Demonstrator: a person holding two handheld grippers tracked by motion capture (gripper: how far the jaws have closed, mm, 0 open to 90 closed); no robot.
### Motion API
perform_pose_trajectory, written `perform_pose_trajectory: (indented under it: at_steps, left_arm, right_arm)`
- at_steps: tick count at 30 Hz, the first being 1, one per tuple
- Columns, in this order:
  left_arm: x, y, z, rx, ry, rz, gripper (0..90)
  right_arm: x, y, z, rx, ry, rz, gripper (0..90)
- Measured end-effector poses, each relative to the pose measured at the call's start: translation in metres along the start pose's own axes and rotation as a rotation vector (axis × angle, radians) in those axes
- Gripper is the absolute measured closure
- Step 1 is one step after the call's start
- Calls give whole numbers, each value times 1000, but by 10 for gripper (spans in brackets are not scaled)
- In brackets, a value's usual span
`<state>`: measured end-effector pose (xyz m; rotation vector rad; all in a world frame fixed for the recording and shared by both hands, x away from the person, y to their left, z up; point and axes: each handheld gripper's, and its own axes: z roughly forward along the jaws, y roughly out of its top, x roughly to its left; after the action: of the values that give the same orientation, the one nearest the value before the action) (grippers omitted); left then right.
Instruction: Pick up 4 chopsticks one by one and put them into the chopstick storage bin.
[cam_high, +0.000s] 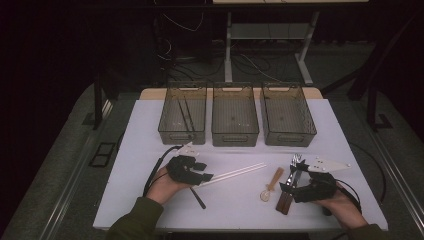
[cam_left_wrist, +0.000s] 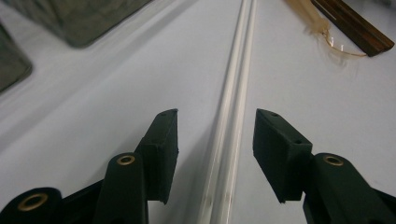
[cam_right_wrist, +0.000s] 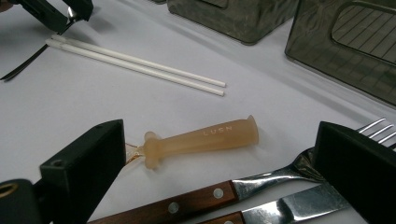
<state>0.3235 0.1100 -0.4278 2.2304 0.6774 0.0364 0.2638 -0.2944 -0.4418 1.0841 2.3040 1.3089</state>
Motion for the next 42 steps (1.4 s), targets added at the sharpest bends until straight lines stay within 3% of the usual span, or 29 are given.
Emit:
perform_pose_trajectory:
  at_steps: [6, 13, 28, 33, 37, 39, 42]
  left_arm:
    - [-2, 16, 14, 31, -38, 87, 555]
    - [-2, 20, 29, 74, -38, 129, 707]
    - [-3, 13, 38, 86, -24, 114, 796]
    - [-5, 12, 39, 82, 1, 153, 812]
    - [-9, 11, 39, 82, 16, 154, 814]
    - [-9, 11, 40, 74, 14, 146, 817]
    - [-7, 11, 39, 85, 6, 172, 827]
  right_arm:
    - [0, 0, 0, 2, -2, 6, 31]
    - [-1, -1, 0, 1, 0, 8, 31]
    - [0, 0, 0, 4, 2, 12, 31]
    - [0, 0, 0, 3, 1, 9, 31]
    - [0, 0, 0, 3, 0, 9, 31]
    - [0, 0, 0, 5, 1, 10, 31]
    - [0, 0, 0, 6, 1, 10, 31]
